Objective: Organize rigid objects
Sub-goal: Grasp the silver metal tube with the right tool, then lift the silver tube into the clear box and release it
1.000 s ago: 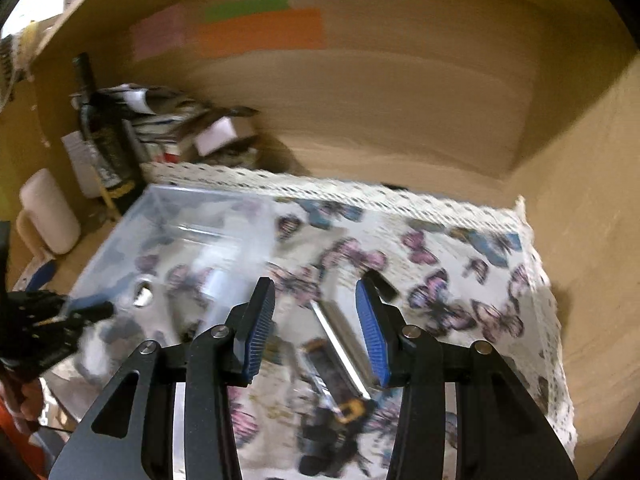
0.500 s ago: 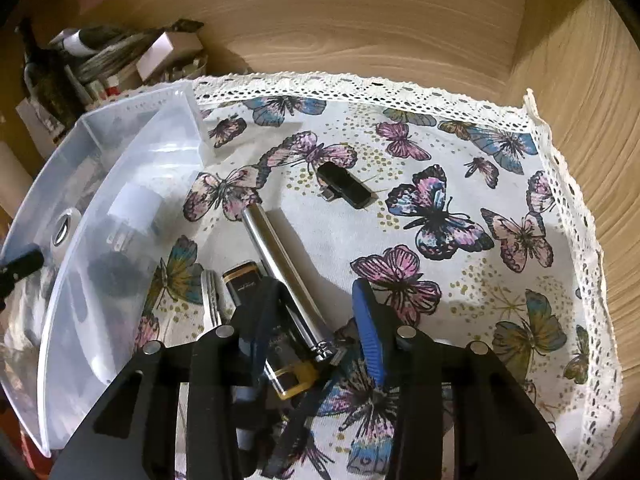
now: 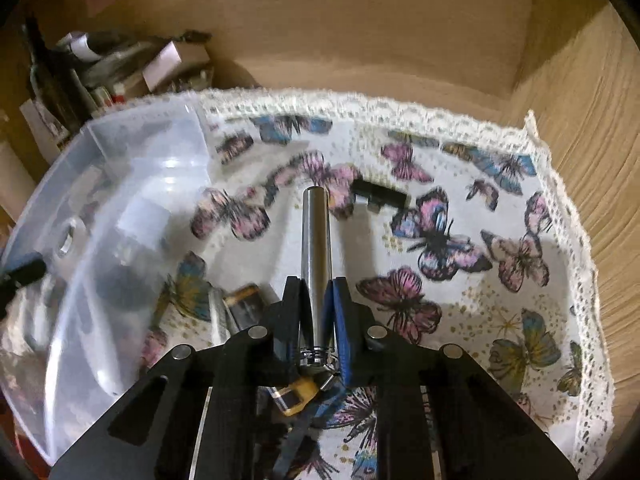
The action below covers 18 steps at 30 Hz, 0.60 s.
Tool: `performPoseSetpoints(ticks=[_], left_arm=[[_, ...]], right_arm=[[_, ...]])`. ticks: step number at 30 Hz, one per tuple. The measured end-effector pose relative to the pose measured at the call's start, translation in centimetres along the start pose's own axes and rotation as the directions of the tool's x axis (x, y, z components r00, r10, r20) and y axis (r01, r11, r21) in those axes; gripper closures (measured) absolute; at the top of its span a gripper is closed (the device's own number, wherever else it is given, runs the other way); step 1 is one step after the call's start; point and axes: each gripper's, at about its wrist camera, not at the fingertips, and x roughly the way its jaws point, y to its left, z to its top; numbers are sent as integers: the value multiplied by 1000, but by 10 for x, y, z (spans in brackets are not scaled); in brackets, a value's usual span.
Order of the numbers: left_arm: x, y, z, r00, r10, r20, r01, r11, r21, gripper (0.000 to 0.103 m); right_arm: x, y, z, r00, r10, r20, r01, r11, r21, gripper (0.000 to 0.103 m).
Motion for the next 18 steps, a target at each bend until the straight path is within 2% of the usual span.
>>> performPoseSetpoints(ticks=[5,12,18], left_arm=[[0,0,-1,1000,-2,1,2,1000,-1,89],[1,2,-1,1000,-6,3,6,1000,-6,89],[0,2,-1,1000,-6,4,6,1000,-6,89]], right_arm=[[-32,9,13,996,8,85,-6,1000,-19,89],[-74,32,36,978,38,207,-23,997,-73,89],[-94,60,42,962,104,253,-70,988,-140,89]])
